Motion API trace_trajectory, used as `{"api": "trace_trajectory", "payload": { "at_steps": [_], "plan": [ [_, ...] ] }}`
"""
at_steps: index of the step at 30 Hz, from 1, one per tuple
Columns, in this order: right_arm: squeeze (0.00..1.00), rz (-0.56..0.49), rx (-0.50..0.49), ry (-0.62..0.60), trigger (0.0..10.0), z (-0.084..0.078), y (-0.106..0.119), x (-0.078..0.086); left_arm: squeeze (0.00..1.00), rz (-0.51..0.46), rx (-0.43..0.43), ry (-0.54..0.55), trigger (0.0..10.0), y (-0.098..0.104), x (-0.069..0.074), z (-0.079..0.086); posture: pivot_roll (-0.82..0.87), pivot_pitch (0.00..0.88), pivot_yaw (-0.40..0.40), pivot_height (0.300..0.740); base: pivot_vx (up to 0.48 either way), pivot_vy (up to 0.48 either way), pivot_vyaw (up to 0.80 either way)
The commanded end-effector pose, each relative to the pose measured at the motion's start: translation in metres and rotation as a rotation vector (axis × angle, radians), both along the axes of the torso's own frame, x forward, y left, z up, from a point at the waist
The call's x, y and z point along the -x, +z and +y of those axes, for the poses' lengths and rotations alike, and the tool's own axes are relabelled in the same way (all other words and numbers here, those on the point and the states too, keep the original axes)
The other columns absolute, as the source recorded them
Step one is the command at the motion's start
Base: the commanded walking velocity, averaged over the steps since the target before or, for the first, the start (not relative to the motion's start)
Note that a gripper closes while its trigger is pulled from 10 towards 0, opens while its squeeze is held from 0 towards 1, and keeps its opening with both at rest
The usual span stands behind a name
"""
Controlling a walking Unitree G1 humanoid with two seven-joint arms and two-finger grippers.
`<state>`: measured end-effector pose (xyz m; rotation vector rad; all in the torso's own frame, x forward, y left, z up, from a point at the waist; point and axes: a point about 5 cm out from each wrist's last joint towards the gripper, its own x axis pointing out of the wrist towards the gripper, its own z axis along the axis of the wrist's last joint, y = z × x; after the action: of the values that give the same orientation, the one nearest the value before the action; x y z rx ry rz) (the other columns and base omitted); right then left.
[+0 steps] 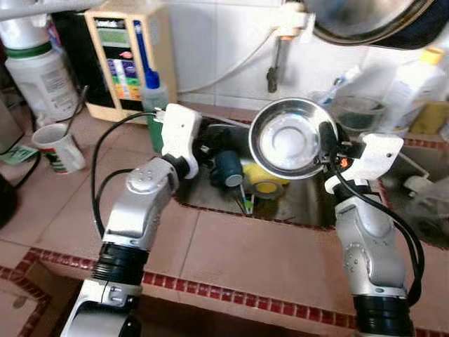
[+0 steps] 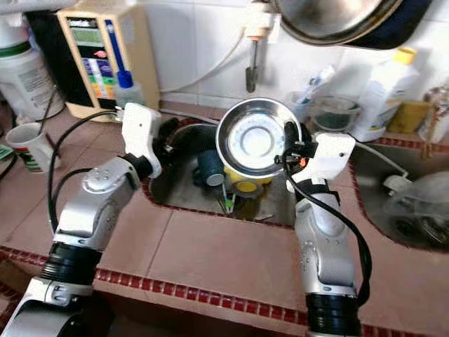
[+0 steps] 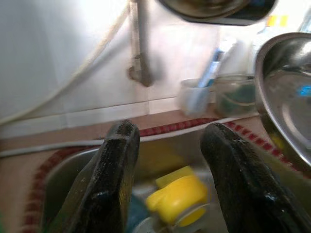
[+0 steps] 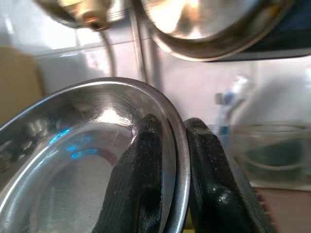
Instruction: Kitchen organization
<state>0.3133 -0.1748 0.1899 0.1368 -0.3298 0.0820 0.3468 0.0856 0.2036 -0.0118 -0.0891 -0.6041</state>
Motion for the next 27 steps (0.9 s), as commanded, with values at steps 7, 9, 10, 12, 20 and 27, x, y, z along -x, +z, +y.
{"api": "trace_trajectory", "payload": {
  "at_steps": [7,9,10,12,20,27],
  "plan": [
    [0.0,0.037,0.008,-0.008,10.0,-0.002,-0.008,-0.004,0.0,-0.015,-0.039,-0.057,10.0,-0.002,0.008,-0.008,0.01,0.0,-0.001,0.74,0.0,0.0,0.0],
    [0.0,0.053,0.013,-0.012,10.0,-0.004,-0.01,-0.005,0.0,-0.012,-0.043,-0.07,10.0,-0.004,0.011,-0.008,0.01,0.0,-0.001,0.74,0.0,0.0,0.0],
    [0.0,0.06,0.014,-0.016,10.0,-0.005,-0.011,-0.006,0.0,-0.011,-0.046,-0.074,10.0,-0.005,0.012,-0.009,0.01,0.0,-0.001,0.74,0.0,0.0,0.0],
    [0.0,0.081,0.031,-0.026,10.0,-0.008,-0.014,-0.009,0.0,-0.008,-0.06,-0.094,10.0,-0.007,0.016,-0.009,0.02,0.0,-0.003,0.74,0.0,0.0,0.0],
    [0.0,0.123,0.08,-0.044,10.0,-0.015,-0.017,-0.018,0.0,0.004,-0.117,-0.17,10.0,-0.014,0.033,-0.007,0.03,0.028,0.009,0.74,0.0,0.0,0.0],
    [0.0,0.13,0.108,-0.037,10.0,-0.014,-0.014,-0.031,0.0,0.039,-0.164,-0.236,10.0,-0.021,0.051,-0.003,0.04,0.086,0.029,0.74,0.0,0.0,0.0]
  ]
}}
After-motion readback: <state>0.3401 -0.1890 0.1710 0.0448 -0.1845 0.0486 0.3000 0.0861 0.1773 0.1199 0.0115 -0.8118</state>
